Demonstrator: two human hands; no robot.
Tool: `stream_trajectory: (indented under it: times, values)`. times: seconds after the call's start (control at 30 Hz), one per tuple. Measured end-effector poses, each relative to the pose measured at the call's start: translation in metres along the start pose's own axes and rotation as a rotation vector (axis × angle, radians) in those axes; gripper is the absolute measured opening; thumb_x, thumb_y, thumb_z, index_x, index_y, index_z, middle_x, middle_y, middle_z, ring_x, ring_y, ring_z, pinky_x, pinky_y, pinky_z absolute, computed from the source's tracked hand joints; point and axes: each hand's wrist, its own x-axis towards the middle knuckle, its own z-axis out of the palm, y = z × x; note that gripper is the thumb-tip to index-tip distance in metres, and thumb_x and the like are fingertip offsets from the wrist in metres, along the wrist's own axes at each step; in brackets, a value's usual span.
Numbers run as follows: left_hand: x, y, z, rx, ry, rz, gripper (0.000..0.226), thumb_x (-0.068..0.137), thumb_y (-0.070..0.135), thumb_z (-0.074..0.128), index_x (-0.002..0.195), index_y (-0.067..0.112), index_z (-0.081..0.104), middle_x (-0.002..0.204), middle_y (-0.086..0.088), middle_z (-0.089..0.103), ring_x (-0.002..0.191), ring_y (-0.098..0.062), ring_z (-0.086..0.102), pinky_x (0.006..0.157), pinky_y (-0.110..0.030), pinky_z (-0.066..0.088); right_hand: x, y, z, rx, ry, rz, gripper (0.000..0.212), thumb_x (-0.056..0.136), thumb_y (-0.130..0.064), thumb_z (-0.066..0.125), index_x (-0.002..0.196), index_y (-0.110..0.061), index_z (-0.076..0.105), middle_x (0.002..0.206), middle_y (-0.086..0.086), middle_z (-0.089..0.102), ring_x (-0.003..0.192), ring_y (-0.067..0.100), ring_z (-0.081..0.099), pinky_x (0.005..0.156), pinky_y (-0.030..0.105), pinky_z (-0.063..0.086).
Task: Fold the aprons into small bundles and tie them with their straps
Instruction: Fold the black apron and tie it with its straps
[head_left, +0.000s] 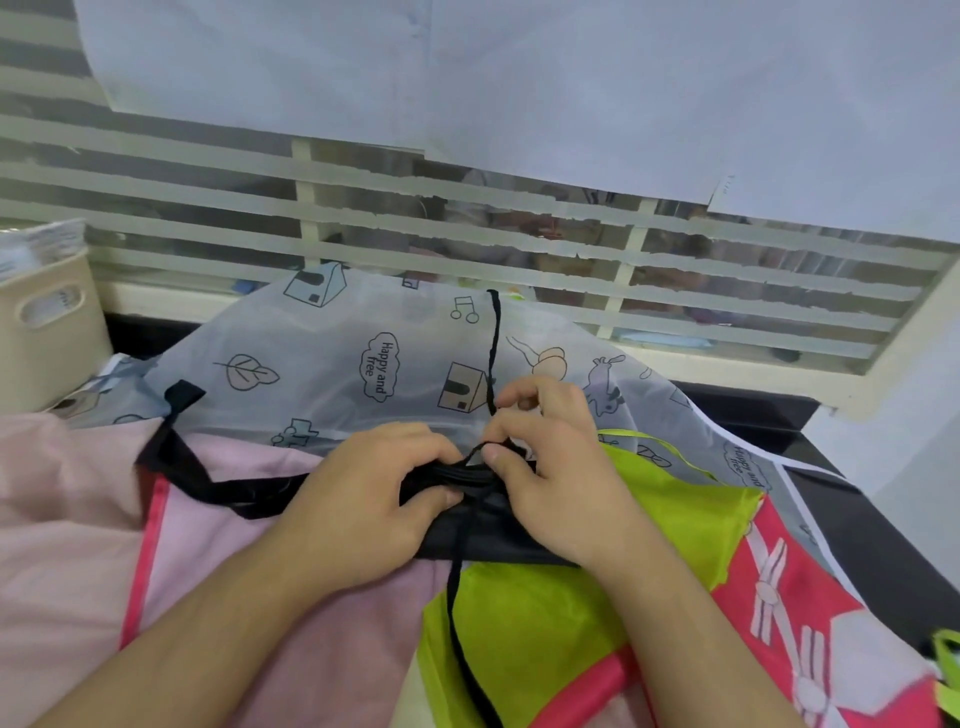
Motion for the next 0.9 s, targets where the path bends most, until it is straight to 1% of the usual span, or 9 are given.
stream_trajectory:
  times: [0.07, 0.17, 0.3, 0.43, 0.57, 0.7, 0.8, 0.83, 0.9]
  values:
    - [-0.001, 0.001, 0.0, 0.021, 0.02, -0.036, 0.016, 0.085, 0.044, 0.066, 0.1, 0.037, 0.068, 0.091, 0.021, 0.066, 0.09, -0.003, 0.061, 0.078, -0.033, 0.051, -0.002, -0.005, -0.003, -0.008, 0.122, -0.052, 0.009, 0.093, -0.026, 0.065, 0.084, -0.023, 0.069, 0.117, -0.015, 0.053, 0.122, 0.015, 0.041, 0.107, 0.04, 0.034]
    - [-0.001, 0.003, 0.002, 0.035, 0.041, -0.115, 0.021, 0.085, 0.052, 0.061, 0.097, 0.036, 0.066, 0.086, 0.021, 0.069, 0.083, -0.002, 0.063, 0.074, -0.036, 0.053, -0.004, -0.022, -0.01, 0.009, 0.229, -0.112, 0.015, 0.093, -0.028, 0.065, 0.079, -0.023, 0.064, 0.092, -0.017, 0.057, 0.105, 0.011, 0.048, 0.097, 0.033, 0.035]
    - [0.001, 0.001, 0.002, -0.118, 0.113, -0.244, 0.007, 0.089, 0.038, 0.069, 0.088, 0.032, 0.067, 0.079, 0.018, 0.074, 0.076, -0.003, 0.068, 0.071, -0.036, 0.055, -0.013, -0.044, -0.01, 0.297, 0.013, -0.056, 0.019, 0.096, -0.025, 0.063, 0.077, -0.019, 0.066, 0.068, -0.006, 0.059, 0.071, 0.006, 0.053, 0.067, 0.026, 0.042]
    - [0.009, -0.006, -0.002, -0.357, 0.24, -0.404, 0.009, 0.091, 0.022, 0.076, 0.083, 0.023, 0.071, 0.07, 0.009, 0.076, 0.059, -0.002, 0.065, 0.059, -0.019, 0.047, -0.017, -0.049, -0.001, 0.352, -0.181, 0.057, 0.019, 0.096, -0.015, 0.063, 0.079, -0.012, 0.069, 0.047, -0.005, 0.043, 0.049, 0.01, 0.032, 0.05, 0.018, 0.026]
    - [0.013, -0.009, -0.008, -0.594, 0.283, -0.505, 0.003, 0.093, 0.017, 0.076, 0.09, 0.019, 0.075, 0.078, 0.001, 0.08, 0.077, -0.021, 0.076, 0.071, -0.035, 0.059, -0.011, -0.042, -0.002, 0.327, -0.19, 0.227, 0.021, 0.099, -0.017, 0.06, 0.08, -0.015, 0.067, 0.046, -0.006, 0.054, 0.044, 0.006, 0.044, 0.052, 0.022, 0.038]
    - [0.01, -0.011, -0.011, -0.816, 0.167, -0.497, 0.008, 0.093, 0.013, 0.076, 0.099, 0.018, 0.08, 0.092, -0.014, 0.08, 0.078, -0.044, 0.07, 0.067, -0.04, 0.053, -0.014, -0.039, -0.006, 0.339, -0.273, 0.281, 0.02, 0.104, -0.018, 0.053, 0.108, -0.031, 0.068, 0.05, 0.005, 0.064, 0.043, 0.006, 0.051, 0.052, 0.017, 0.043]
    - [0.006, -0.014, -0.011, -0.931, 0.041, -0.451, 0.024, 0.082, 0.021, 0.081, 0.106, 0.019, 0.08, 0.108, -0.029, 0.073, 0.091, -0.043, 0.061, 0.085, -0.07, 0.046, -0.015, -0.038, -0.008, 0.472, -0.256, 0.346, 0.024, 0.104, -0.016, 0.057, 0.12, -0.034, 0.056, 0.056, 0.013, 0.068, 0.045, 0.014, 0.051, 0.049, 0.022, 0.042]
    - [0.006, -0.014, -0.011, -0.938, 0.01, -0.436, 0.028, 0.081, 0.022, 0.081, 0.109, 0.018, 0.08, 0.112, -0.029, 0.073, 0.095, -0.043, 0.063, 0.091, -0.073, 0.045, -0.015, -0.037, -0.009, 0.537, -0.244, 0.381, 0.027, 0.103, -0.016, 0.059, 0.121, -0.036, 0.053, 0.059, 0.016, 0.069, 0.044, 0.017, 0.049, 0.046, 0.022, 0.04]
    - [0.004, -0.013, -0.013, -0.944, -0.039, -0.392, 0.032, 0.082, 0.018, 0.085, 0.113, 0.018, 0.079, 0.114, -0.022, 0.076, 0.104, -0.04, 0.069, 0.096, -0.062, 0.05, -0.015, -0.037, -0.011, 0.652, -0.237, 0.441, 0.033, 0.103, -0.015, 0.062, 0.122, -0.039, 0.05, 0.064, 0.022, 0.07, 0.037, 0.02, 0.042, 0.04, 0.022, 0.033]
